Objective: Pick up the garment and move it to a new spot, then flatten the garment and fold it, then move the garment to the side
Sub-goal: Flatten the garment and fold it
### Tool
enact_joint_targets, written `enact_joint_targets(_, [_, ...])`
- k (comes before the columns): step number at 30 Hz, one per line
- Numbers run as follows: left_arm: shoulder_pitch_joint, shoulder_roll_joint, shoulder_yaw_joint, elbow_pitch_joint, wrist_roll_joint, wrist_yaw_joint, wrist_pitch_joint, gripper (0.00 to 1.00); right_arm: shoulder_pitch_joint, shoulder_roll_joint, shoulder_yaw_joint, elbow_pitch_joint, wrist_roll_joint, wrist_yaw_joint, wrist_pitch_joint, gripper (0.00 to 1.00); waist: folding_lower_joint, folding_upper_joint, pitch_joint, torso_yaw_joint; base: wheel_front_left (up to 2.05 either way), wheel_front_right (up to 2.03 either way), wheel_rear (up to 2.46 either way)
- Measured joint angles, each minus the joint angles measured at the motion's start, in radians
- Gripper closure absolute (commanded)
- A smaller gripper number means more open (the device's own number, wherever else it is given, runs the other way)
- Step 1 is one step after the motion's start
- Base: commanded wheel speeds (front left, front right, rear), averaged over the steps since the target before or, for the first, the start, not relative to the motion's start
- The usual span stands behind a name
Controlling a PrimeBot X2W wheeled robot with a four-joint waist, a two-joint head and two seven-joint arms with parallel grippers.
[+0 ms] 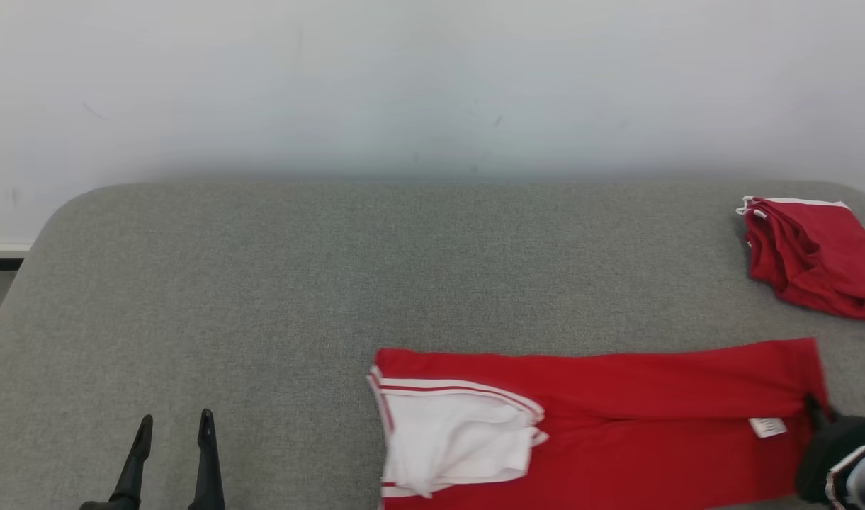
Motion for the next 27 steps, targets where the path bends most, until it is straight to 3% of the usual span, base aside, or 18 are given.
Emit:
enact_joint_targets(5, [0.003, -0.006, 0.009, 0.003, 0.012, -0.006, 0.000, 0.00, 0.001, -0.071, -0.010, -0.019, 0.010, 0.000, -0.012, 1.00, 0.0000, 0.0000, -0.010, -0.006, 0.00, 0.00, 0.00])
enact_joint_targets(10, [0.014, -0.008, 0.026, 0.003, 0.018, -0.008, 0.000, 0.00, 0.002, -0.062, 0.015, -0.092, 0.022, 0.000, -0.016, 1.00, 0.0000, 0.0000, -0.015, -0.017, 0.00, 0.00, 0.00])
enact_joint_targets(18, [0.018, -0.016, 0.034, 0.006, 0.031, -0.010, 0.000, 0.00, 0.042, 0.065, 0.114, -0.350, 0.062, 0.000, 0.048, 1.00, 0.0000, 0.0000, -0.020, -0.024, 0.00, 0.00, 0.00])
enact_joint_targets(27, [-0.001, -0.021, 0.026, 0.024, 0.041, -0.019, 0.000, 0.00, 0.125, 0.213, 0.211, -0.605, 0.077, 0.000, 0.146, 1.00, 0.0000, 0.0000, -0.015, 0.016, 0.00, 0.00, 0.00])
